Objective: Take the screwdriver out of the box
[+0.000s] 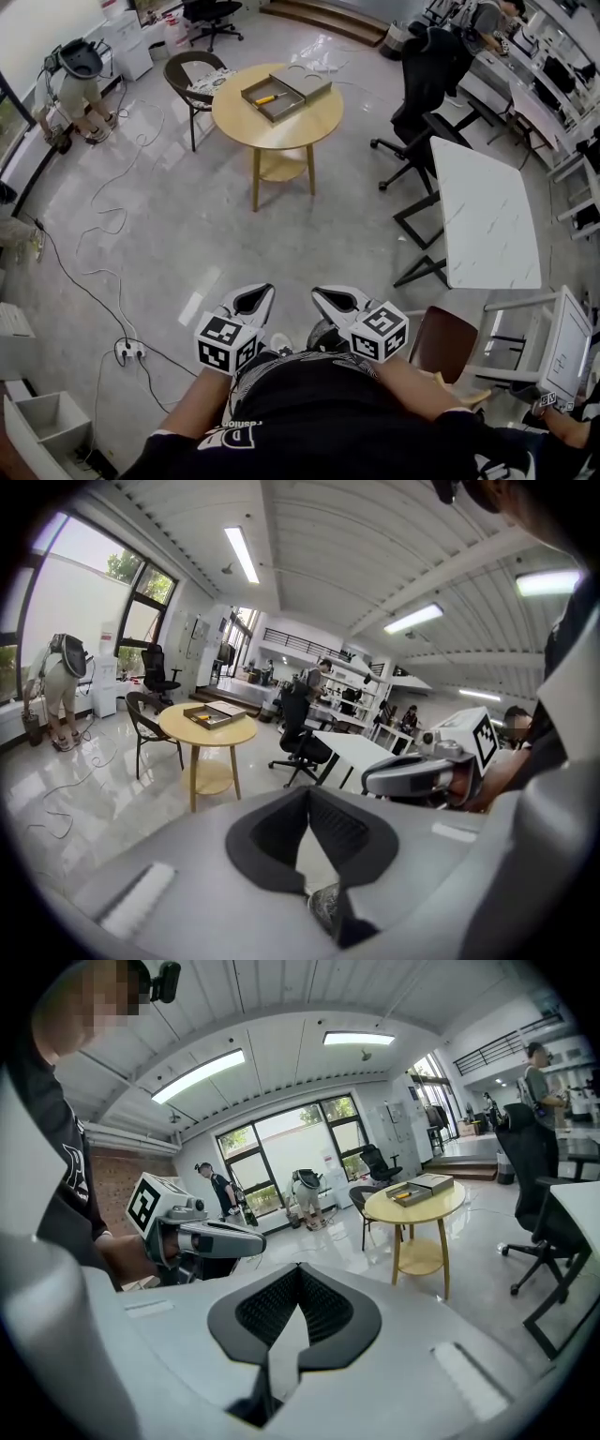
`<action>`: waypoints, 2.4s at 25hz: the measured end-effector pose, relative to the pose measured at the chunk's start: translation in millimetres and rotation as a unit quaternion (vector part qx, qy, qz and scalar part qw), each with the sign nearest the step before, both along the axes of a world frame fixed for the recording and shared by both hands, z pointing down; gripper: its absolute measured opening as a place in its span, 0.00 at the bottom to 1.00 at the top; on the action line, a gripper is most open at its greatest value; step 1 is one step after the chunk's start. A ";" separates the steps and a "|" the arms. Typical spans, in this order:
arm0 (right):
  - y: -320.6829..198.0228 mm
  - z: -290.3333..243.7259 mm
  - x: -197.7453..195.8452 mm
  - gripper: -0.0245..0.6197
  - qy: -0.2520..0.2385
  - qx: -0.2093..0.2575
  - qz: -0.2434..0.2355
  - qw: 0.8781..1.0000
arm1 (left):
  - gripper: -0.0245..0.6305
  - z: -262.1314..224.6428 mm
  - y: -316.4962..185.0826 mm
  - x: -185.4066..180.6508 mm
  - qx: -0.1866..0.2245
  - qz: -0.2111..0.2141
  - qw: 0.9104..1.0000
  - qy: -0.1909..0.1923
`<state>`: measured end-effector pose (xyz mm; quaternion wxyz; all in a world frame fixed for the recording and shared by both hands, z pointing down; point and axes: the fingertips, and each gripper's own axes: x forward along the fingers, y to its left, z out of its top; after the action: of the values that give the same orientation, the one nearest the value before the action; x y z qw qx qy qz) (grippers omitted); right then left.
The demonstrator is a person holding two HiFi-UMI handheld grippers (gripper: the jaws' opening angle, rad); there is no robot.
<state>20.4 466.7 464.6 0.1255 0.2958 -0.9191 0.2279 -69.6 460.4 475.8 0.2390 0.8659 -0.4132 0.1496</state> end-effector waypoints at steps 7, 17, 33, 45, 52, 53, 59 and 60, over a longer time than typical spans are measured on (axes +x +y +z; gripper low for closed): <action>-16.3 4.4 -3.3 0.03 -0.003 -0.002 0.006 1.000 | 0.13 3.7 -18.5 -4.7 -0.001 -0.003 1.000 0.004; -80.3 4.9 4.2 0.03 -0.019 -0.004 0.010 1.000 | 0.13 7.8 -69.5 2.4 -0.009 -0.008 1.000 -0.008; -222.3 2.6 43.9 0.03 -0.029 -0.020 0.007 0.999 | 0.13 -4.0 -207.4 37.0 -0.008 -0.022 1.000 -0.019; -292.6 -6.5 55.0 0.03 -0.042 -0.008 -0.024 0.999 | 0.13 -10.6 -270.6 52.3 -0.003 -0.053 0.998 -0.022; -315.7 -8.7 63.2 0.03 -0.055 -0.005 -0.033 0.998 | 0.13 -11.1 -294.8 64.4 -0.005 -0.058 0.998 -0.029; -316.4 -8.3 64.0 0.03 -0.056 -0.006 -0.033 0.998 | 0.13 -10.3 -295.7 65.8 -0.007 -0.056 0.998 -0.030; -328.1 -4.4 66.1 0.03 -0.056 -0.013 -0.031 0.998 | 0.13 -13.1 -311.0 70.8 -0.004 -0.052 0.998 -0.030; -329.5 -4.5 65.4 0.03 -0.056 -0.013 -0.032 0.998 | 0.13 -12.2 -312.6 70.6 -0.005 -0.051 0.998 -0.030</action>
<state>85.8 137.3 460.1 0.0851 0.2512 -0.9308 0.2514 1.1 147.8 463.5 0.2383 0.8373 -0.4633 0.1656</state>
